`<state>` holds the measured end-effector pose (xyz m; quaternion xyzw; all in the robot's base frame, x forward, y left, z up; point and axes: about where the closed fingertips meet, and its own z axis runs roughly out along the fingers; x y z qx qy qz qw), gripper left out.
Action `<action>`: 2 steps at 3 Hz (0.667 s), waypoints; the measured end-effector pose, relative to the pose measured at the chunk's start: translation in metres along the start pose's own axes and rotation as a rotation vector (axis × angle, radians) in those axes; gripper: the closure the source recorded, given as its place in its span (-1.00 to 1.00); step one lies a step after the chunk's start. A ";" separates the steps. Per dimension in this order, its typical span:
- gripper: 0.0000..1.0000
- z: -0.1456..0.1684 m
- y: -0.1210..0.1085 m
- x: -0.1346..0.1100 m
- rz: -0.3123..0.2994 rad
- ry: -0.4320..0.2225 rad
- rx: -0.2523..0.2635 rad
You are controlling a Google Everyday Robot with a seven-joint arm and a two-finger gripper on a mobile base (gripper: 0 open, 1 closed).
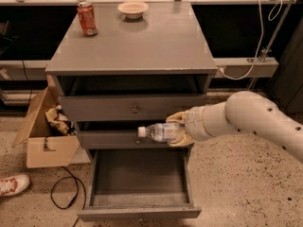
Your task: Pick blue plastic bottle from bottom drawer and place on counter
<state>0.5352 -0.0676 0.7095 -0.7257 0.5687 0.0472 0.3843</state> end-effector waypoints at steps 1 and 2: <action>1.00 -0.005 -0.006 -0.004 -0.009 -0.001 0.008; 1.00 -0.034 -0.041 -0.027 -0.050 -0.009 0.039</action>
Offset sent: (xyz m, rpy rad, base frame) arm 0.0353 0.0048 0.1553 0.0069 -0.1567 0.0468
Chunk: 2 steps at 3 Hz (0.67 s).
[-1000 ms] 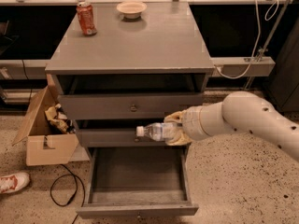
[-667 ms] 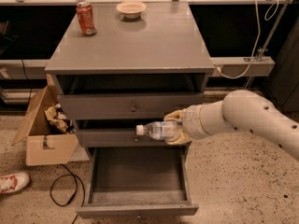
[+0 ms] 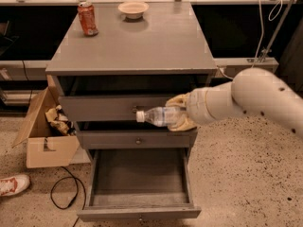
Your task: Pick blue plastic bottle from bottom drawer and place on counter
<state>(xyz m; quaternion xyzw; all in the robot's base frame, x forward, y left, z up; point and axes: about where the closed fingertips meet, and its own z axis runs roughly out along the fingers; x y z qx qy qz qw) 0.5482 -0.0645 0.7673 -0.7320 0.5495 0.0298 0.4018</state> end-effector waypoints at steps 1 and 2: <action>1.00 -0.026 -0.049 -0.019 -0.030 0.018 0.022; 1.00 -0.039 -0.127 -0.029 0.035 0.046 0.088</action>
Offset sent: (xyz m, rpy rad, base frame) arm 0.0904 0.0067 0.1429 0.0112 -0.0734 -0.1013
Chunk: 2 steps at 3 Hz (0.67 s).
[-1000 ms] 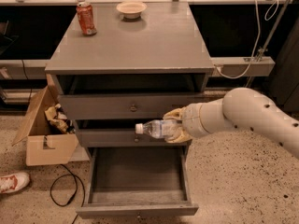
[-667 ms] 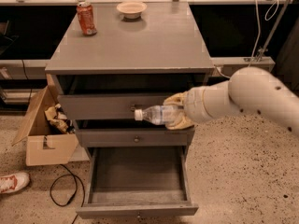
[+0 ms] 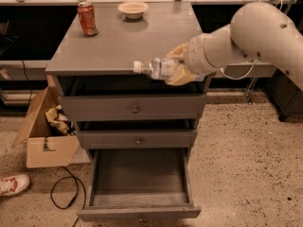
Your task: Pick blue plastic bottle from bottom drawer and place on counter
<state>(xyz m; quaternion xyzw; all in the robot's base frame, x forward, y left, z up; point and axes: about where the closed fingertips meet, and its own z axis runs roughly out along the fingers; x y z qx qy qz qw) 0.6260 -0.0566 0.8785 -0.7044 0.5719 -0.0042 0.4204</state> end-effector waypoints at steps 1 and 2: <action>1.00 0.003 -0.031 -0.004 0.061 0.011 0.028; 1.00 0.005 -0.038 -0.006 0.069 0.013 0.026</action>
Offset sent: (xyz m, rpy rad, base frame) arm 0.0213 0.0025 0.0146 0.0221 0.0111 -0.0497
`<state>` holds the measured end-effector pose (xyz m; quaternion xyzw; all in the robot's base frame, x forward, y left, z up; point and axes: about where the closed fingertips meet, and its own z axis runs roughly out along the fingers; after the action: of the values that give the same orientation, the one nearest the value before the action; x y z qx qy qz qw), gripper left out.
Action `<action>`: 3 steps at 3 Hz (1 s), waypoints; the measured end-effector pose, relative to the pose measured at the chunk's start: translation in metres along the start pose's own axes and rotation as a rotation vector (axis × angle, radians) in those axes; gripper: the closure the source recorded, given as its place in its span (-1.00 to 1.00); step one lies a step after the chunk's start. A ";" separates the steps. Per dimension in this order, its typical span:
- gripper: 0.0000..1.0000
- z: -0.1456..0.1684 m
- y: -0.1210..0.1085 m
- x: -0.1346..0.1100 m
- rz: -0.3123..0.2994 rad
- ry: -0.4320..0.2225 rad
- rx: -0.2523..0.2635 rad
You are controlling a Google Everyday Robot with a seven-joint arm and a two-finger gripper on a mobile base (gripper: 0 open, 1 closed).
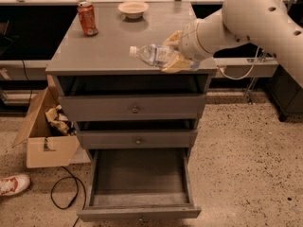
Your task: Pick blue plastic bottle from bottom drawer and place on counter
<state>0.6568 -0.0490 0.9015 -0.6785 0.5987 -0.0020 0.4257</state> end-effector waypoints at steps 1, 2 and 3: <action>1.00 0.010 -0.021 -0.002 0.021 0.004 -0.026; 1.00 0.029 -0.072 -0.011 0.075 0.012 -0.039; 1.00 0.044 -0.099 -0.013 0.120 0.031 -0.028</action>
Offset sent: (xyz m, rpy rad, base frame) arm 0.0991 0.0295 0.0525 0.0347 0.1064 -0.0428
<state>0.7559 -0.0210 0.9381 -0.6472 0.6448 0.0216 0.4061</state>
